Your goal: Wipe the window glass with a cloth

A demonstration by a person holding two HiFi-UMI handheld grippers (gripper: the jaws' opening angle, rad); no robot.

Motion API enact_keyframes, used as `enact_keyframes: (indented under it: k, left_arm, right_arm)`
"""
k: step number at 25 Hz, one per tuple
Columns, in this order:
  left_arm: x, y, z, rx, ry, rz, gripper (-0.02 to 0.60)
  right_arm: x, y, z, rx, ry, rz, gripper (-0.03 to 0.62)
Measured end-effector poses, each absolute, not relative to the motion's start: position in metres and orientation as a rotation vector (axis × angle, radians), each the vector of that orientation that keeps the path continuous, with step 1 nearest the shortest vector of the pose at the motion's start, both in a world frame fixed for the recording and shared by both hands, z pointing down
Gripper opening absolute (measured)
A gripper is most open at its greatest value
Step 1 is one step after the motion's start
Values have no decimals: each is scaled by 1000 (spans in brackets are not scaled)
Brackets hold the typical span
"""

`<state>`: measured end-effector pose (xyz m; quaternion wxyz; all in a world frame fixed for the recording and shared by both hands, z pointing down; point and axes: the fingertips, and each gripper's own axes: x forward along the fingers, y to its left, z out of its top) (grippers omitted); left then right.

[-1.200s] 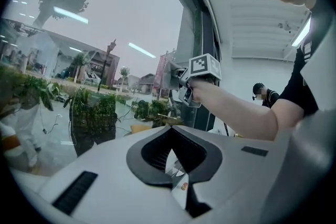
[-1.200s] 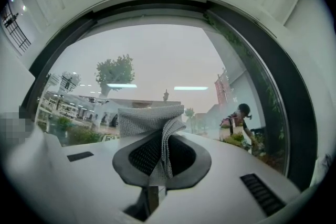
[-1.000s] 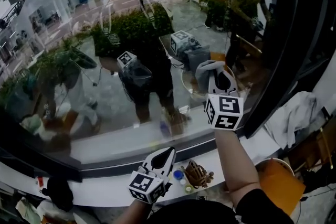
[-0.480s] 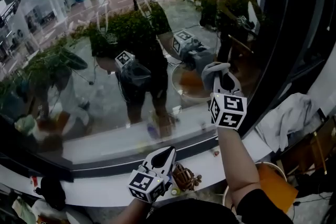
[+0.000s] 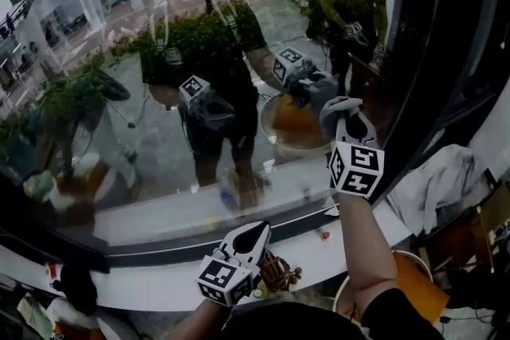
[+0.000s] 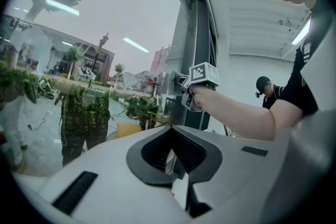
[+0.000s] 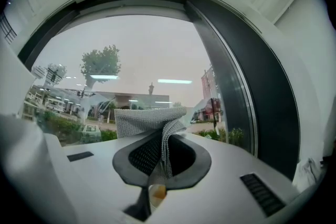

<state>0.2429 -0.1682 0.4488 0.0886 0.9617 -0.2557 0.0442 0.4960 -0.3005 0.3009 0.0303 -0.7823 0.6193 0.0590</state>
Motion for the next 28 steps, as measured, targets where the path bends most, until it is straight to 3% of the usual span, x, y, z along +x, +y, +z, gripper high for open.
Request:
enact_keyframes:
  k: [17,28]
  left_arm:
    - [225,-165,447,2790,-829,102,8]
    - [156,-158,454,2596,-1059,41,8]
  right_arm:
    - [490,-302,297,-2384,1937,187,36]
    - [481,-290,297,-2278,1984,167,37]
